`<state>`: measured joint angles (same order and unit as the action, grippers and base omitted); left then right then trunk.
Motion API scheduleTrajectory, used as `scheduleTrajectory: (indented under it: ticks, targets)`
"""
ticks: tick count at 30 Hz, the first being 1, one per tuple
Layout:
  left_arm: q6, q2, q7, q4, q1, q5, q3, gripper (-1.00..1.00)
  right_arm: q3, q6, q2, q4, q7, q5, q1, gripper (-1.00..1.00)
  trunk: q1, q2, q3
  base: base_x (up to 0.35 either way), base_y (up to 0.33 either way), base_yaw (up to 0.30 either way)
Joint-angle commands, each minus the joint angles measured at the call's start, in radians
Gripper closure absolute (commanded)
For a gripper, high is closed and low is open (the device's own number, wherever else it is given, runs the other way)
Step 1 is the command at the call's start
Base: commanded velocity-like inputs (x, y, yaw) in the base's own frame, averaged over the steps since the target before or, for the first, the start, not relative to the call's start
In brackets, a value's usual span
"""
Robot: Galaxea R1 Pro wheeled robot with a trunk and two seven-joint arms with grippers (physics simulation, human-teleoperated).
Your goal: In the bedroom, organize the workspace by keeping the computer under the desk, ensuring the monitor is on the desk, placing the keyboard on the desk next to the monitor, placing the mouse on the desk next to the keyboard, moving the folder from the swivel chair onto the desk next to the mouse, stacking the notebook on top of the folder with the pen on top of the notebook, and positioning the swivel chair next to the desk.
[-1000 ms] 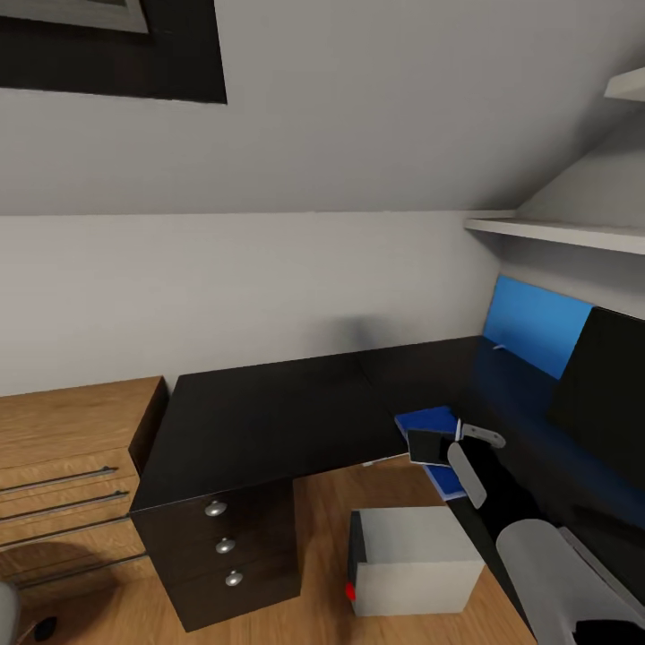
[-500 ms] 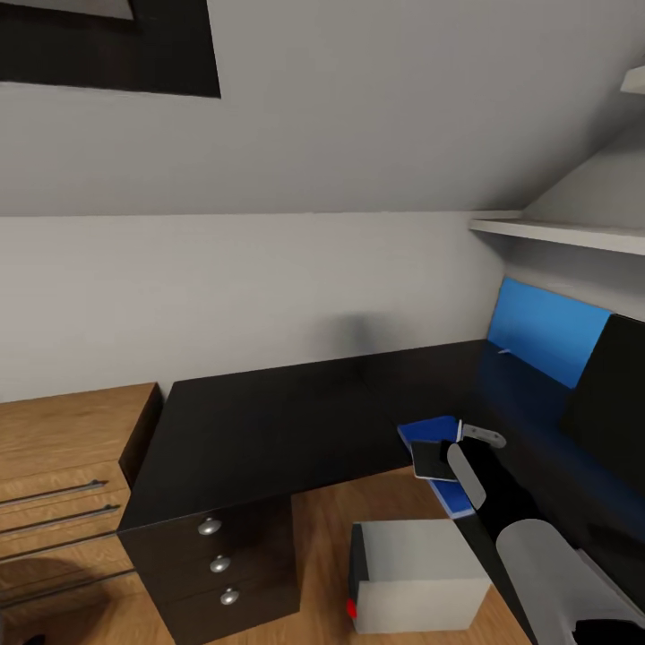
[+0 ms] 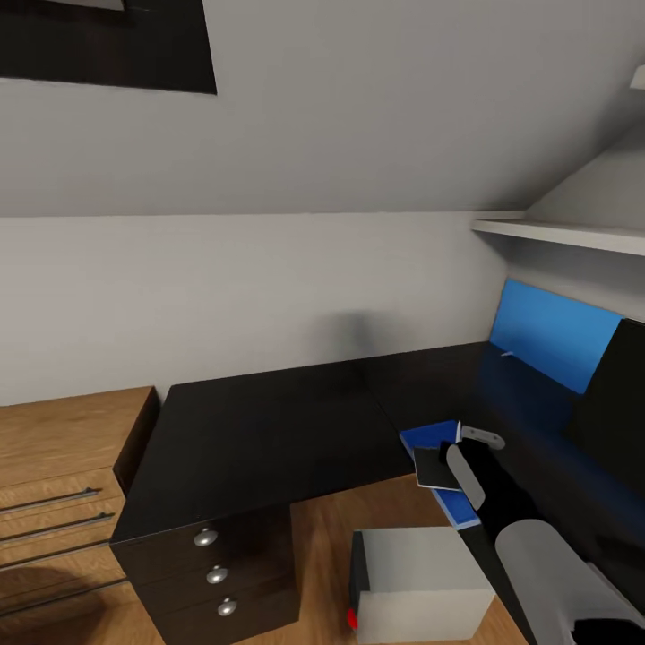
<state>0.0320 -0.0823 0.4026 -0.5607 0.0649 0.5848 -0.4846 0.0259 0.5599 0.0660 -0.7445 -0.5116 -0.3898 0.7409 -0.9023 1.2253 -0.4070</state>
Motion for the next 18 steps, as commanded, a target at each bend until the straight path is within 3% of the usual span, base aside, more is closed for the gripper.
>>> scheduleTrajectory:
  ticks: [1, 7, 13, 18]
  targets:
    - [0.003, 0.001, 0.008, -0.001, 0.001, 0.010, -0.008, -1.00, 0.004, 0.004, 0.000, 0.003, -0.007, -0.009, 0.001, 1.00, 0.000, 0.001, -0.001, 0.005, 0.000, 0.000]
    - [0.003, 0.000, 0.009, -0.001, 0.001, 0.010, -0.008, -1.00, 0.026, 0.007, 0.000, 0.050, -0.007, -0.009, 0.008, 1.00, 0.000, 0.001, -0.001, 0.001, 0.000, 0.000]
    - [0.003, 0.000, 0.007, -0.001, 0.001, 0.012, -0.008, -1.00, 0.030, -0.002, 0.000, 0.146, -0.005, -0.008, 0.048, 1.00, 0.000, 0.001, -0.001, 0.000, 0.000, 0.000]
    - [0.003, 0.000, 0.007, -0.001, 0.001, 0.012, -0.008, -1.00, 0.031, -0.009, 0.000, 0.165, -0.004, -0.008, 0.056, 1.00, 0.000, 0.001, -0.001, 0.000, 0.000, 0.000]
